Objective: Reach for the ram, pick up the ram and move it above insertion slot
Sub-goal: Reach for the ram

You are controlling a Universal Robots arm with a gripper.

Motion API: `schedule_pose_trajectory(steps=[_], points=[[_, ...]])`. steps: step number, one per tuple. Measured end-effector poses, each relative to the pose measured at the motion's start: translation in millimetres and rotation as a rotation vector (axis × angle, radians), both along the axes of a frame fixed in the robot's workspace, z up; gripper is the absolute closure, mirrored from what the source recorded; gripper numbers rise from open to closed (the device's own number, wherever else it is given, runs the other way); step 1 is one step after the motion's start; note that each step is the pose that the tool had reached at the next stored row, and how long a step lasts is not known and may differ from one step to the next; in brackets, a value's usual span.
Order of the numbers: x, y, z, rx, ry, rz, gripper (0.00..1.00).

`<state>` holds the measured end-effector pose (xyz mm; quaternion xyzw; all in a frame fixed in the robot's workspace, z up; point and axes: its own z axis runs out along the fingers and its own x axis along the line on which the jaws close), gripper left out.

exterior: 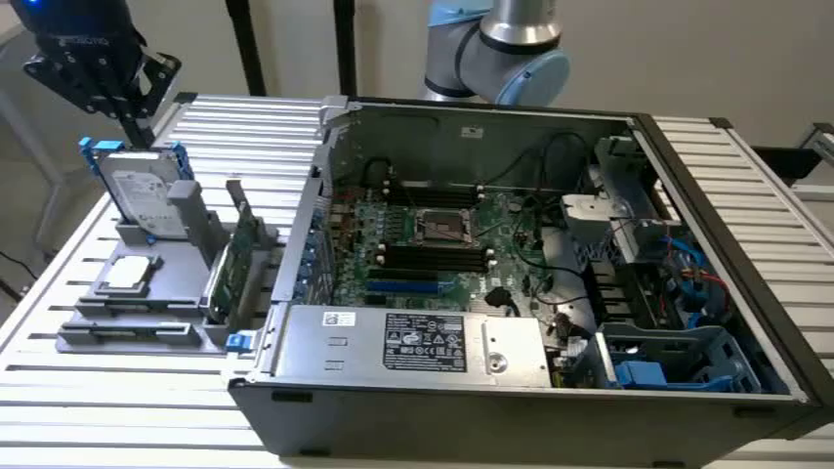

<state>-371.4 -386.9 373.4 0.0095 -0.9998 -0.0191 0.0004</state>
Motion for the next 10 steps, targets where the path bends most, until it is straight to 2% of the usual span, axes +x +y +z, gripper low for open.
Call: schedule_pose_trajectory(steps=[10], points=[[0.0, 0.0, 0.0, 0.0, 0.0, 0.0, 0.89]])
